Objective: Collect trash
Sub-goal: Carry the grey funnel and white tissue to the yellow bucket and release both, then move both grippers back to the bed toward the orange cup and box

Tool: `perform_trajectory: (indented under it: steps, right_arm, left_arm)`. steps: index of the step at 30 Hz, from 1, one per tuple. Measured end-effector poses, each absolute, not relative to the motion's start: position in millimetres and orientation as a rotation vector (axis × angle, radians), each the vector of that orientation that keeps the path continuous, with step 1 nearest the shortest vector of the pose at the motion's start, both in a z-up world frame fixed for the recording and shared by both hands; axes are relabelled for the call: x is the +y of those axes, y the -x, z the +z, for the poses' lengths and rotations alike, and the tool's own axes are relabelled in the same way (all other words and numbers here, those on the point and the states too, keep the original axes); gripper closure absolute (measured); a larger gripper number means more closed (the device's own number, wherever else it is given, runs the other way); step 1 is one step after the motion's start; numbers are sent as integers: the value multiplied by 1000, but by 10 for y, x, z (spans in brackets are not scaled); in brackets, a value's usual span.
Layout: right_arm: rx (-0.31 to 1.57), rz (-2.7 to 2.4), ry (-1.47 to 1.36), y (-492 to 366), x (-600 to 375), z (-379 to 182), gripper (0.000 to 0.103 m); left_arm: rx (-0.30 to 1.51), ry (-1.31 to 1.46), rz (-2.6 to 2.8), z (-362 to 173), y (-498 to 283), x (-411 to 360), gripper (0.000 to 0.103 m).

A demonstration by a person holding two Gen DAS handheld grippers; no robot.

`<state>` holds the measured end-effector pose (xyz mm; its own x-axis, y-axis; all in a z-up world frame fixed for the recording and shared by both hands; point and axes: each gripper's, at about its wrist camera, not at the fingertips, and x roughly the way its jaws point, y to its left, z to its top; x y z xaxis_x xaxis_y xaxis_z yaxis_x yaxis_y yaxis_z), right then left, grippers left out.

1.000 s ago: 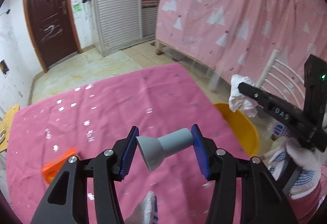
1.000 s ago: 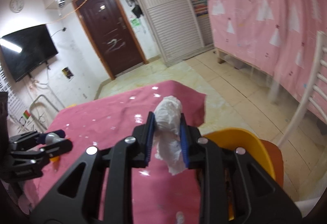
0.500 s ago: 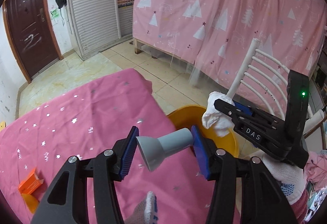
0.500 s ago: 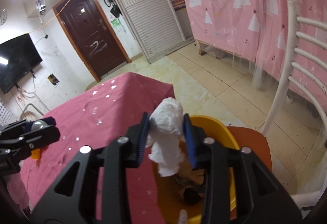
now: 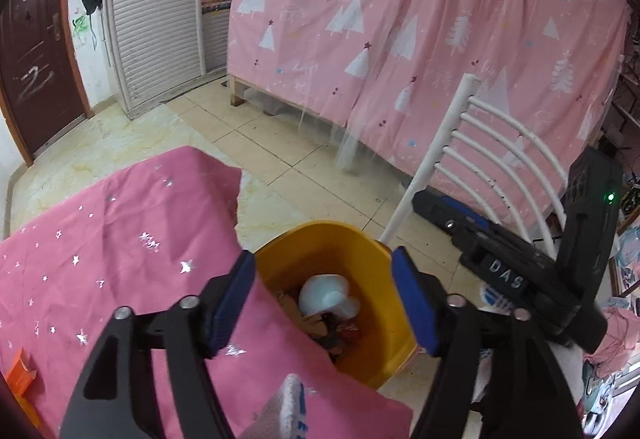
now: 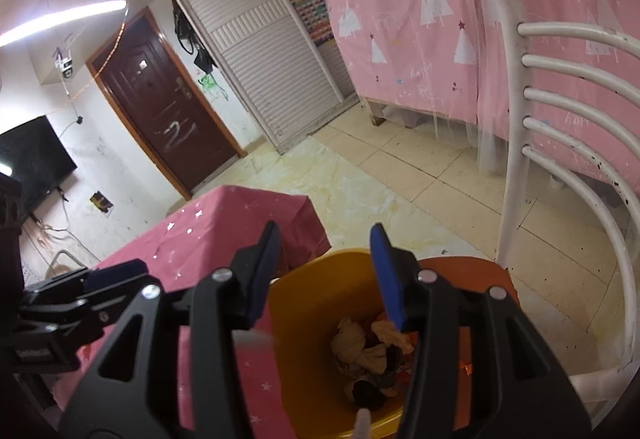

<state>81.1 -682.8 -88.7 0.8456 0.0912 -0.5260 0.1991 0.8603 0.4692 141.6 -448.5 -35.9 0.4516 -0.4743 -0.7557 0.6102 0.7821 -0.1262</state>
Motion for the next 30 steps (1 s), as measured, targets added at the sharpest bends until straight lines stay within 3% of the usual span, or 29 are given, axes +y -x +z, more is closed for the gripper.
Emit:
perform_trajectory:
  steps: [17,19,30]
  right_arm:
    - [560,0,-496,-844,-6522,-740,55]
    - [554,13,-487,-842,-6436,-695,48]
    - [579,117,-401,-1003,-5744,-536,48]
  left_arm:
    - [855,-139,-629,-206,-1374,-4157,35]
    - [840,-136,-611,-163,-1363,-4056,35]
    - [800,-97,-459,26,-1317,-3216,35]
